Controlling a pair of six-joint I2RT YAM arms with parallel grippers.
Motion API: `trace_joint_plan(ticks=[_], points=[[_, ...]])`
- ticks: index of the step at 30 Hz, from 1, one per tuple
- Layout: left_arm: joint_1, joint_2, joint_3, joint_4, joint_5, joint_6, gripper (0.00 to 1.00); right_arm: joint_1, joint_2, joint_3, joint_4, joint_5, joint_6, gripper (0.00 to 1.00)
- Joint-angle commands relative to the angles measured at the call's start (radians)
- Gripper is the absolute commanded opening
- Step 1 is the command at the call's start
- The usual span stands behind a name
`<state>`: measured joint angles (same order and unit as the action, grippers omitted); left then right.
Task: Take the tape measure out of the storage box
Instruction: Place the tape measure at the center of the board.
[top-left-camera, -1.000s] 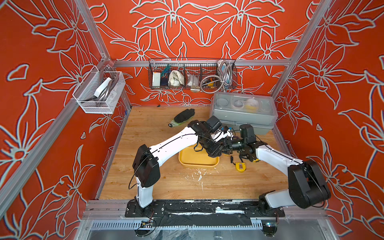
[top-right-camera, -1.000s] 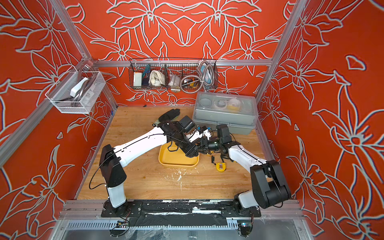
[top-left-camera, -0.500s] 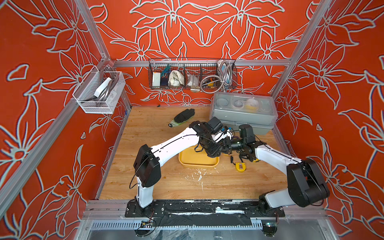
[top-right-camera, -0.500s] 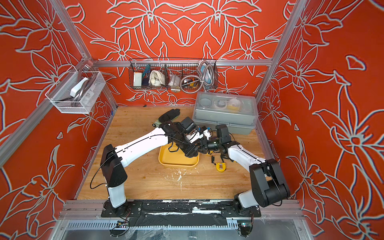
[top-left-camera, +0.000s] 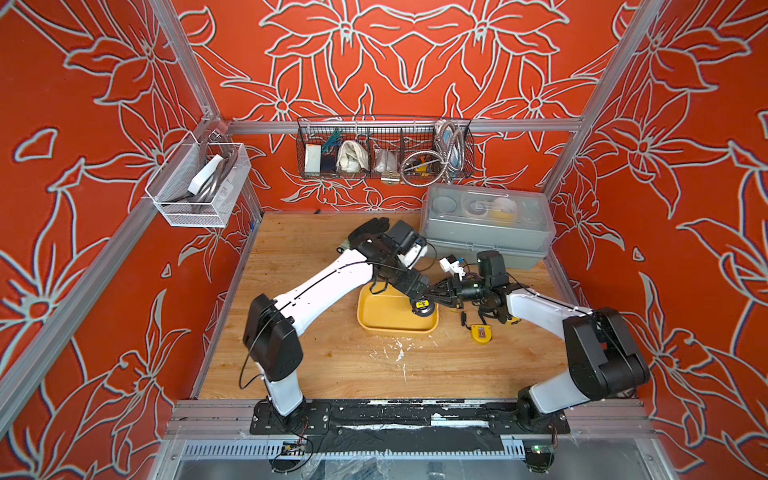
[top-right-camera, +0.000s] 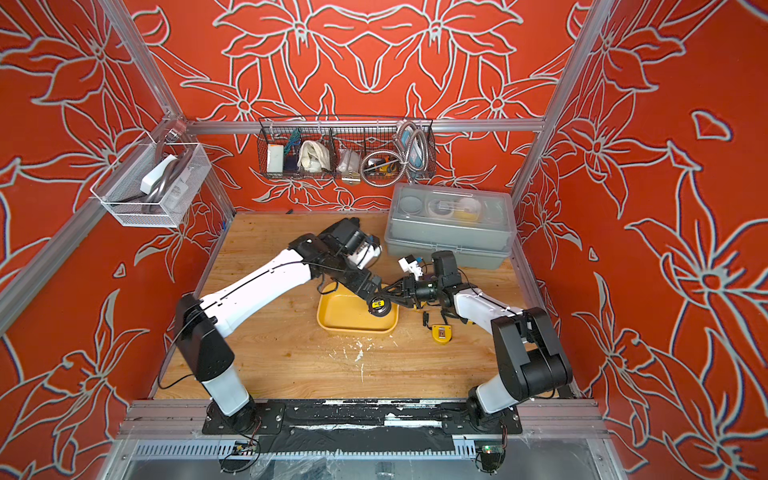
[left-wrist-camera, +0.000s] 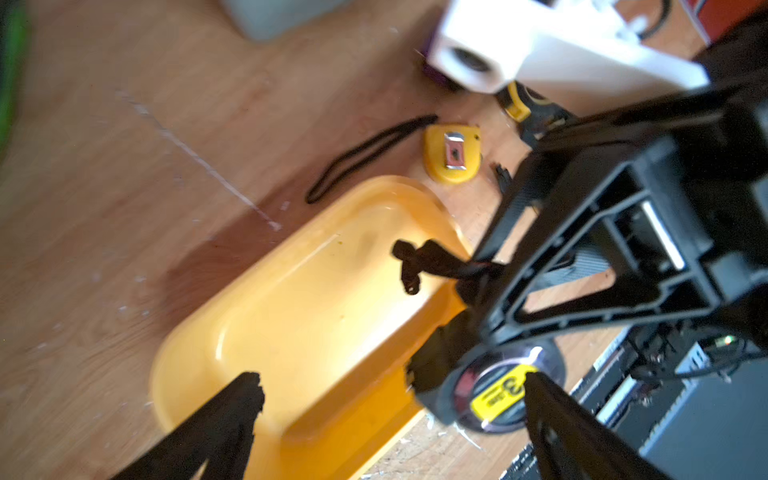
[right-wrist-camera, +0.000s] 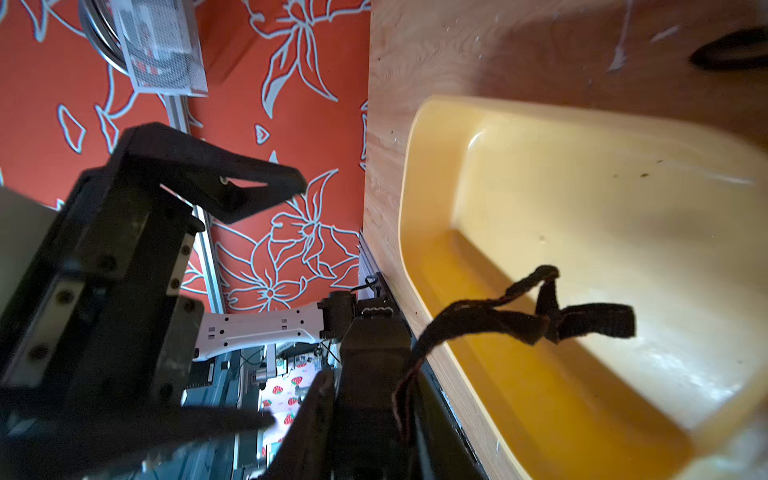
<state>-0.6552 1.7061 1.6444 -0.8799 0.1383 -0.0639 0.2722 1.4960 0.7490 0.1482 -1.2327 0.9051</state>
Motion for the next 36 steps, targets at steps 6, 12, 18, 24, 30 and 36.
trace_joint_plan(ticks=[6,12,18,24,30,36], points=[[0.058,0.016,-0.082,-0.005,-0.076,-0.069,1.0,-0.211,-0.183,-0.087,-0.289,-0.041,-0.15,0.15],[0.064,0.06,-0.097,-0.014,-0.111,-0.082,1.0,-0.245,-0.344,-0.32,-0.29,0.059,-0.116,0.11],[0.07,0.124,-0.065,-0.048,-0.125,-0.085,1.0,-0.256,-0.309,-0.389,-0.282,0.149,-0.188,0.12],[0.074,0.133,-0.049,-0.048,-0.15,-0.102,1.0,-0.256,-0.145,-0.351,-0.322,0.204,-0.373,0.18],[0.093,0.079,-0.037,-0.018,-0.141,-0.105,1.0,-0.254,-0.118,-0.32,-0.338,0.288,-0.417,0.47],[0.11,0.003,-0.06,0.02,-0.18,-0.111,1.0,-0.253,-0.247,-0.203,-0.507,0.346,-0.444,1.0]])
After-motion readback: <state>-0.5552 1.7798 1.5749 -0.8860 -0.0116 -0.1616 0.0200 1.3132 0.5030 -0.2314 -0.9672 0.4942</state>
